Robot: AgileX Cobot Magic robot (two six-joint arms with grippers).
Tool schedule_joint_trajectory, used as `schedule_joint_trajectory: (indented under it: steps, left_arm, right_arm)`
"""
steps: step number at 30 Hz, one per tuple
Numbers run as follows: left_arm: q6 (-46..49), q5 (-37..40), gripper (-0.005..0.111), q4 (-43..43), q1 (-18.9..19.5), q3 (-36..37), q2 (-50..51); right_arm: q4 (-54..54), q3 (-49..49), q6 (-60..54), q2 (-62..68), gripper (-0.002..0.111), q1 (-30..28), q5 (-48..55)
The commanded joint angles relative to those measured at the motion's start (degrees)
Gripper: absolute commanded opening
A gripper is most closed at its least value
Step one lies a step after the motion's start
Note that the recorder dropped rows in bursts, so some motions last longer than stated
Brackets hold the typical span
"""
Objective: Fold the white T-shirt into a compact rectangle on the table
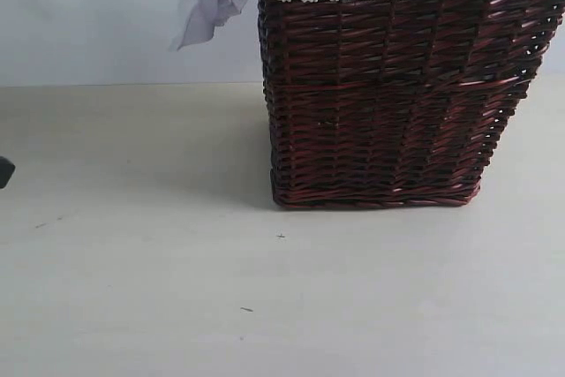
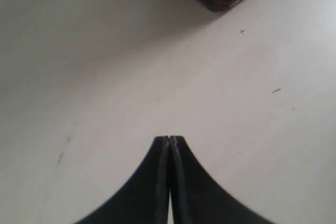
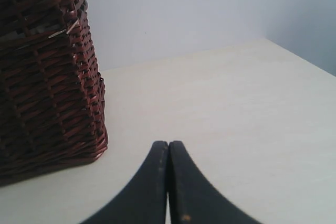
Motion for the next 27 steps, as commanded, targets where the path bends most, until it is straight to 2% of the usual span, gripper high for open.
schedule_joint_trajectory:
  steps: [1,3,4,11,15,20,27]
  left_arm:
    - [30.6,-3.7,0.006,-14.5,0.1,-0.4,1.5]
    - [44.1,-4.1,0.017,-25.5,0.1,-0.9,3.4]
    - [47.8,-3.8,0.024,-29.8,0.1,-1.6,4.4]
    - [48.8,-3.9,0.086,-51.2,0.1,-12.9,8.3]
    - [48.8,3.7,0.085,-56.0,0.1,-19.9,11.9]
    - [48.9,12.3,0.074,-55.6,-0.4,-28.3,20.5]
    - [49.2,13.9,0.073,-46.8,-3.4,-39.9,32.2]
  right_arm:
    - [-0.5,0.1,-0.2,-0.2,0.000,-0.2,-0.2]
    - [-0.5,0.1,-0.2,-0.2,0.000,-0.2,-0.2]
    - [-0.5,0.1,-0.2,-0.2,0.000,-0.2,-0.2]
    - [-0.5,0.1,-0.2,-0.2,0.000,-0.2,-0.2]
    - [-0.5,0.1,-0.2,-0.2,0.000,-0.2,-0.2]
    - [-0.5,0.1,-0.2,-0.2,0.000,-0.2,-0.2]
    - [-0.5,0.1,-0.2,-0.2,0.000,-0.2,-0.2]
